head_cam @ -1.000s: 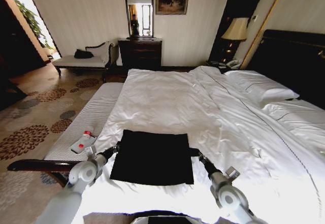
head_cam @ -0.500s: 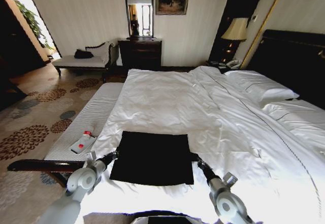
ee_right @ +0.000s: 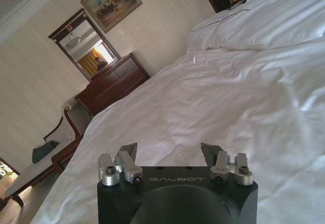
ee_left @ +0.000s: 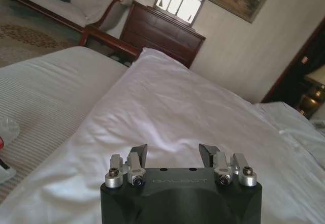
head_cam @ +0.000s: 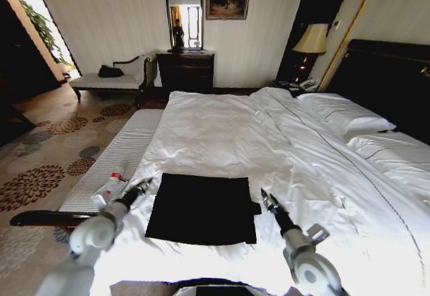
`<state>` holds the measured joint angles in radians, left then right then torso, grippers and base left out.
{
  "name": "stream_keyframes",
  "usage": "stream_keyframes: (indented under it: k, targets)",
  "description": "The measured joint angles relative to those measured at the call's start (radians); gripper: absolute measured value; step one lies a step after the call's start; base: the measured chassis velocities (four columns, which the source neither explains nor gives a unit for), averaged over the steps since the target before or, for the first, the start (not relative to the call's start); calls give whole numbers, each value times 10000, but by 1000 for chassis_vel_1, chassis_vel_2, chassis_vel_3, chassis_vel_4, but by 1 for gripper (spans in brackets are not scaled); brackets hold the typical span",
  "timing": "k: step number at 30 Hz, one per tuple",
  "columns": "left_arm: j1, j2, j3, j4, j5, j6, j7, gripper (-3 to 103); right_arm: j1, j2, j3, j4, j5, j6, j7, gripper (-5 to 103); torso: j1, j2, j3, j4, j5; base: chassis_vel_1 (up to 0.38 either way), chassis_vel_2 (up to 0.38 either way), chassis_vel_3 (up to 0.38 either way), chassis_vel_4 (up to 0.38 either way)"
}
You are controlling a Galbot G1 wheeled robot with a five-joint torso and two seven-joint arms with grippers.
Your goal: Fold the clothes on the bed.
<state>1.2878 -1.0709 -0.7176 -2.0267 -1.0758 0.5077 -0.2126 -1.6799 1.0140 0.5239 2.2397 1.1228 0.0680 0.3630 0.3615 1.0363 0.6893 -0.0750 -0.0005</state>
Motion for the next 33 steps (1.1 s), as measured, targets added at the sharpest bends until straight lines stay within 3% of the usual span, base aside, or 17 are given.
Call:
stream_keyframes:
  k: [2,3,5,12,17,29,32,33]
  targets:
    - [-208,-2,85,158,-6,23,-12,63,47,0,3,-27,24,-6,14,73,0,0,0,-2,-1,0,0,0,0]
    - [-965,-31,469,903,46,68,-8,68,248,23,-34,-181,58,-20,80,79,1,0,1,-13,-2,0,0,0,0]
    - [-1816,-147,985,2064,174,79,244,80,439,110,-193,-362,32,-37,150,90,4,-3,2,-13,1,0,0,0,0]
    - [-3112,-674,1942,4477,-512,183,1536,98,691,420,-474,-792,-197,-57,202,100,4,-3,2,-6,-2,0,0,0,0]
    - [-3573,-1074,2416,5465,-368,-5,1737,100,778,570,-478,-1003,-193,-33,203,100,4,-4,2,-5,-1,0,0,0,0]
    - [-3491,-1224,2673,5705,454,-129,1613,102,953,884,-549,-1340,-178,241,138,100,1,0,0,-3,1,0,0,0,0]
    - [-3426,-1322,2672,5714,472,-160,1674,88,1032,902,-603,-1417,-172,257,140,100,2,-1,0,-5,1,0,0,0,0]
    - [-3426,-1322,2672,5714,472,-160,1674,88,1032,902,-603,-1417,-172,257,140,100,2,-1,0,-5,1,0,0,0,0]
